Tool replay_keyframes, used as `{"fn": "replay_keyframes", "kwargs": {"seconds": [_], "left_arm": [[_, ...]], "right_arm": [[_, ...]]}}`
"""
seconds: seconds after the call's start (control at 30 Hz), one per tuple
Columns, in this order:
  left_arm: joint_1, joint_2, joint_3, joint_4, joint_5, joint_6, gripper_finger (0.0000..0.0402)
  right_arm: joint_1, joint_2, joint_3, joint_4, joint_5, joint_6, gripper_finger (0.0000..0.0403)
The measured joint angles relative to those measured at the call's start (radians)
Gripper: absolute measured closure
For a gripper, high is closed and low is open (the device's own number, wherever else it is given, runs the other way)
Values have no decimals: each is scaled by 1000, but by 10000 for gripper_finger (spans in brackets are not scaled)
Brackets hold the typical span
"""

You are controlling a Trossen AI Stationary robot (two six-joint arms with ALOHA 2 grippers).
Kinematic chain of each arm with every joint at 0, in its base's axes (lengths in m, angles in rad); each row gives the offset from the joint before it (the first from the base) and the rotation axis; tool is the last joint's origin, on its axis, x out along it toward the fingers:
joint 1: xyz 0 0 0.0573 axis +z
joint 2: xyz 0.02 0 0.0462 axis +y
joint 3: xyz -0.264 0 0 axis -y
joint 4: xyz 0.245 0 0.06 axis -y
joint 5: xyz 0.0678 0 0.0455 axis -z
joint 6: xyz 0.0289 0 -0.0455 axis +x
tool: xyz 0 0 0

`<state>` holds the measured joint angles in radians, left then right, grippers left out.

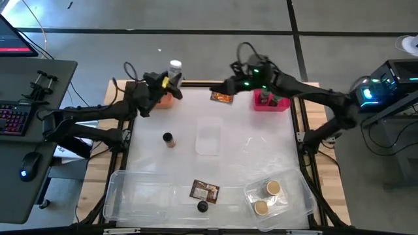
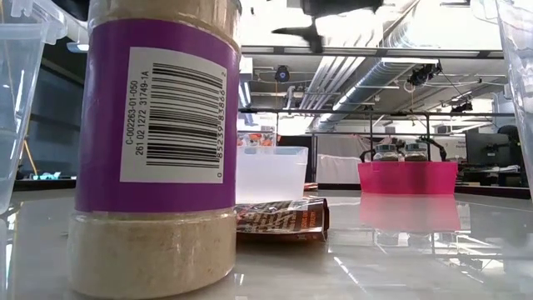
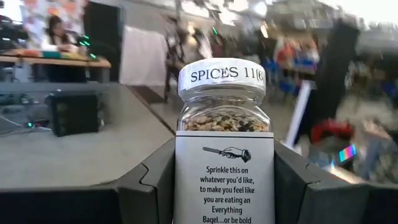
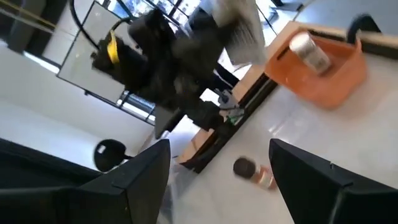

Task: Sort spices by type
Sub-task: Put the white seasoning bottle into the orange bin

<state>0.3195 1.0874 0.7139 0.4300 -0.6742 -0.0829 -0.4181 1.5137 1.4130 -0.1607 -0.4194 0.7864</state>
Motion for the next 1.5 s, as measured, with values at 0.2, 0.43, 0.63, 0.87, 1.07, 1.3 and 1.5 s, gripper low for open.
{"fn": "replay_keyframes", "kwargs": {"seconds": [0.2, 0.43, 0.63, 0.87, 1.07, 1.3, 1.5], "left_arm": [[-55, 47, -1, -6, -31, -85, 245], [-104, 66, -1, -11, -30, -71, 245], [-127, 69, -1, -13, -67, -71, 245], [-108, 120, -45, 4, -151, -242, 245], [-136, 243, -118, 137, -150, -321, 245], [-189, 302, -116, 297, -141, -44, 245], [-212, 314, -83, 309, -100, 70, 245]], "right_arm": [[7, 208, 261, -67, 8, -90, 135], [5, 382, 505, -231, 10, -151, 135], [5, 432, 560, -288, 29, -189, 135], [-1, 410, 561, -369, 34, -255, 135], [-1, 381, 562, -481, 29, -304, 135], [-7, 375, 562, -618, 41, -347, 135], [-15, 377, 562, -603, 65, -343, 135]]}}
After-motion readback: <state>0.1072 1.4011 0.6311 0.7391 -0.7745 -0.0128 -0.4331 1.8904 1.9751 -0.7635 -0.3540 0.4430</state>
